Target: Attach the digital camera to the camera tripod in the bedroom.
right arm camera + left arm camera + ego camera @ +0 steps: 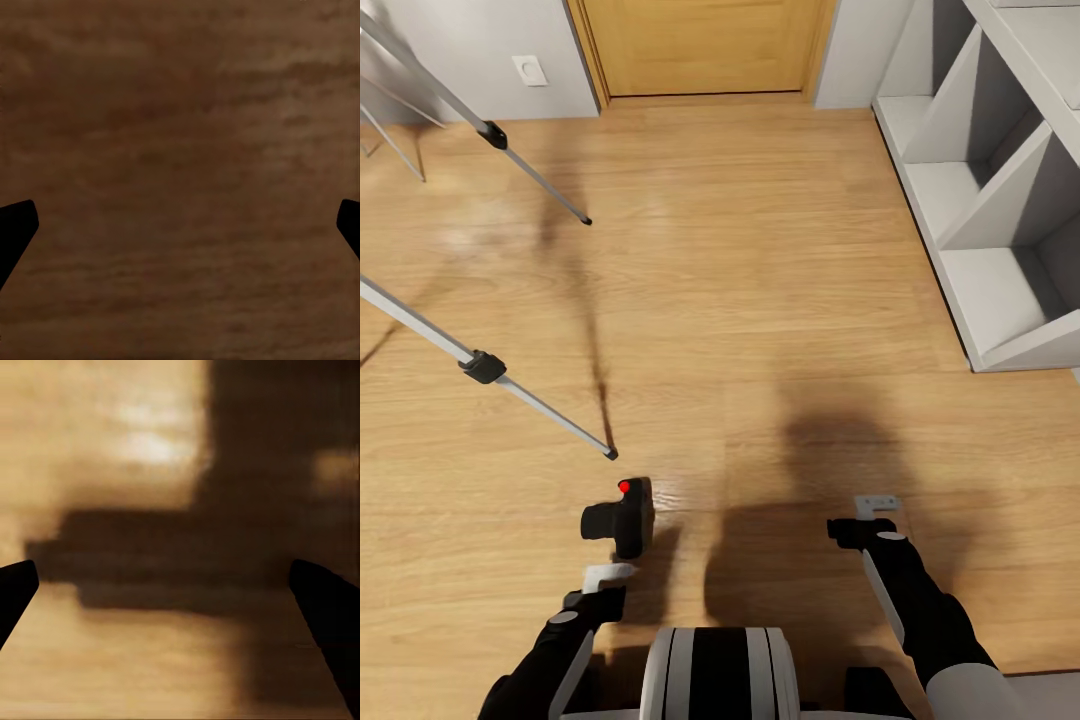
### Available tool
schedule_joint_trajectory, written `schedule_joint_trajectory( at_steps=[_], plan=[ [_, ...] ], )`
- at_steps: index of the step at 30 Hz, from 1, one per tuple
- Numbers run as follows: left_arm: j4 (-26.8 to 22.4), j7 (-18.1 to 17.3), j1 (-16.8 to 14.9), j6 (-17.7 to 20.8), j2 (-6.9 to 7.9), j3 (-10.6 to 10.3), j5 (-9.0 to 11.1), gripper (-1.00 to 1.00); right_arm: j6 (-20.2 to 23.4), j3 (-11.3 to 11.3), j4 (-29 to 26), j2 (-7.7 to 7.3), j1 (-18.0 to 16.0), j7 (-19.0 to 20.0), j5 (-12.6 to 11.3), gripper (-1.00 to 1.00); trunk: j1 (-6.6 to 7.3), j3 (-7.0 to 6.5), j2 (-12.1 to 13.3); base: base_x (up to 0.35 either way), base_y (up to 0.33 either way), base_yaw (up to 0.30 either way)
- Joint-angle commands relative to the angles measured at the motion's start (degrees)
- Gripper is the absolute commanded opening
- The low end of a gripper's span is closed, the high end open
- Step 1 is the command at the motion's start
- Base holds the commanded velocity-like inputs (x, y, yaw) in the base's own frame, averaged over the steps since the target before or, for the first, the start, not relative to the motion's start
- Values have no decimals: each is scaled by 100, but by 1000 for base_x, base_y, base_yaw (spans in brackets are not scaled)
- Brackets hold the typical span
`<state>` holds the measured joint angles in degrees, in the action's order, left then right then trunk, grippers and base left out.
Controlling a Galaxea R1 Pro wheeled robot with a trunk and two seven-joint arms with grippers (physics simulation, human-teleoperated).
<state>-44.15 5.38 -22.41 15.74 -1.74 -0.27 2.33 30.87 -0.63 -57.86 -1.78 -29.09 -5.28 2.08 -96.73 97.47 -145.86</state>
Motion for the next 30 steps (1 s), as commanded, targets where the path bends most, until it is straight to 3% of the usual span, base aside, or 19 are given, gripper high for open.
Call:
schedule_joint_trajectory(
  at_steps=[1, 4, 13, 19, 30],
  plan=[
    [63, 50, -1, 11, -28, 2, -11, 100, 33, 3, -7, -2, -2, -6, 18, 100, -2, 3, -1, 0, 0, 0],
    [89, 45, -1, 10, -149, 1, -12, 100, 33, 0, -1, -4, -3, -7, 11, 100, -2, 3, -1, 0, 0, 0],
    [53, 49, -1, -3, -318, -11, -18, 100, 26, 1, 9, -2, -4, -8, 4, 100, -2, 3, -1, 0, 0, 0],
    [-7, 64, -1, -233, -443, -16, -27, 100, 25, 1, 11, 0, -5, -8, 3, 100, -2, 3, -1, 0, 0, 0],
    [-66, 612, -1, -565, -489, -30, -30, 100, -15, 1, 11, 1, -1, -8, -6, 100, -2, 3, -1, 0, 0, 0]
  ],
)
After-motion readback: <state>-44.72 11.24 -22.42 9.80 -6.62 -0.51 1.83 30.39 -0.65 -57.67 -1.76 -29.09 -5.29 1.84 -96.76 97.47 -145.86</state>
